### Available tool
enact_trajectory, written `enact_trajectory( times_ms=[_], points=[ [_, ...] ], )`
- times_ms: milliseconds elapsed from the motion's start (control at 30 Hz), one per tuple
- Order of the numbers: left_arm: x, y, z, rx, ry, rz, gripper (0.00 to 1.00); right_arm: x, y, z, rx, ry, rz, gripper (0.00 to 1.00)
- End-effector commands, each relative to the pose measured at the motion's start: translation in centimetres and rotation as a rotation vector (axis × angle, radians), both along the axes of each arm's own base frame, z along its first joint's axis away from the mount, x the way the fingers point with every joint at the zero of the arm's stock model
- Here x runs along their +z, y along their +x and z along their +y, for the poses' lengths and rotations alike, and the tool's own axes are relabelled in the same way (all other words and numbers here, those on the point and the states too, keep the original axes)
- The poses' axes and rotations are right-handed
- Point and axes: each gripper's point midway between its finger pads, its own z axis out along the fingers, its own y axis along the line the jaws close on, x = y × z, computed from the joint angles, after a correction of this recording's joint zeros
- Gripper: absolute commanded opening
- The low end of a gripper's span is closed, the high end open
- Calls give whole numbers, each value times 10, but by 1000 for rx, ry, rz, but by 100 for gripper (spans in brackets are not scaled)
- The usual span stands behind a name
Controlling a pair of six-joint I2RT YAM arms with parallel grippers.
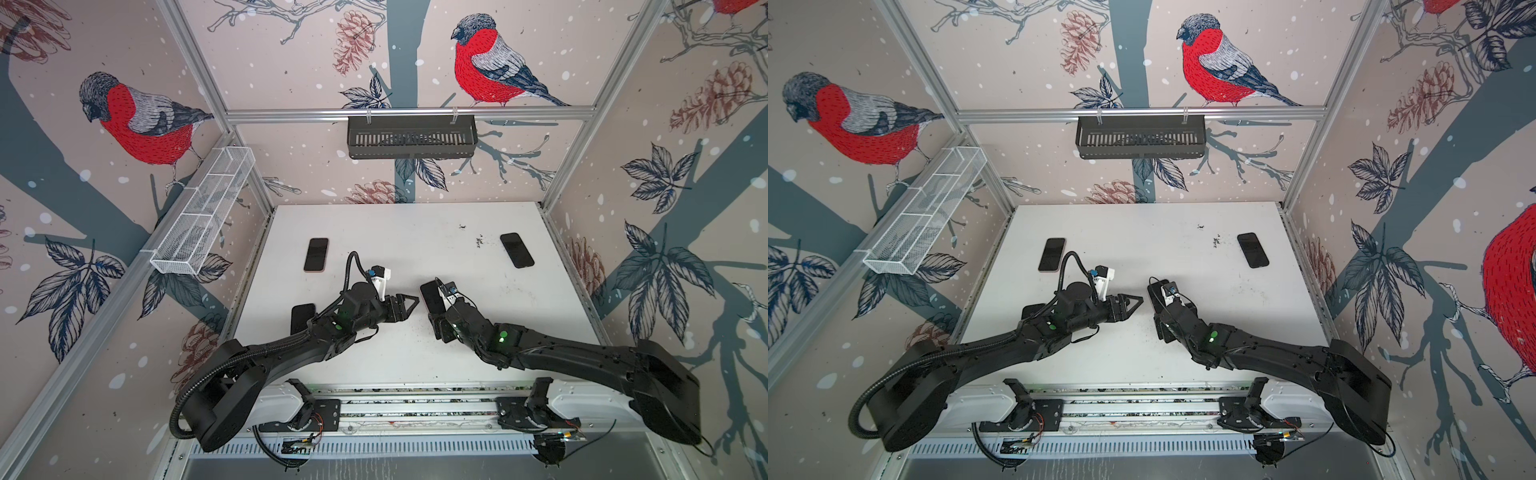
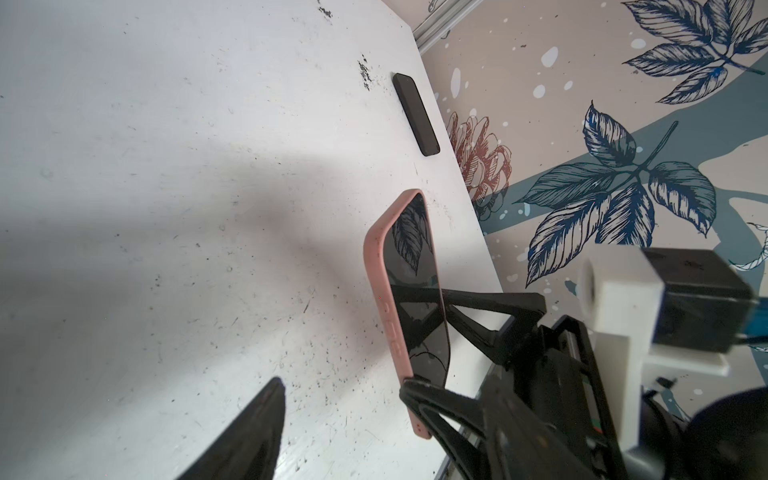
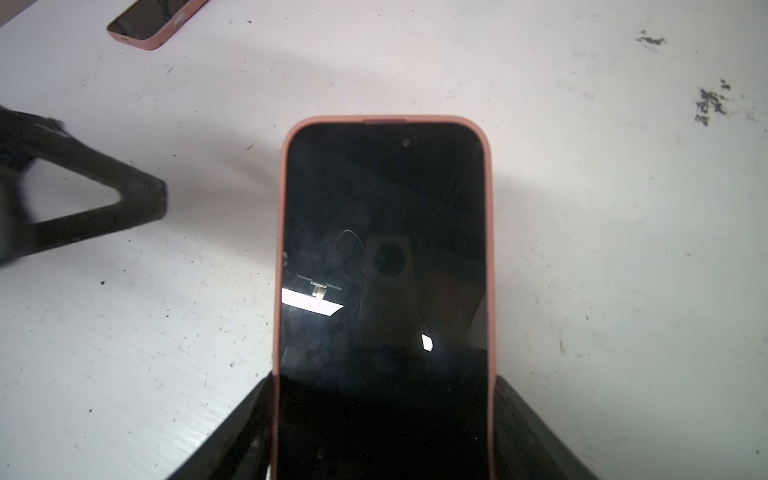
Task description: Take the phone out of the phone case
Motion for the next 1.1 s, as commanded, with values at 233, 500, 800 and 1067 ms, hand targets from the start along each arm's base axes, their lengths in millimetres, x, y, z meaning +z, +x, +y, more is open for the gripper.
enact_trajectory(
  times_ms=[233, 500, 800, 1067],
  points=[
    [11, -1, -15, -75, -44, -47, 59, 27, -4, 23, 41, 23, -132, 37],
    [17, -8, -23, -141, -85, -59, 51, 25, -13, 28, 78, 24, -145, 36],
    [33, -14, -26, -191, -164, -88, 41, 32, -20, 24, 95, 71, -165, 35],
    [40, -17, -26, -230, -217, -93, 31, 33, -27, 20, 116, 88, -174, 33]
  ],
)
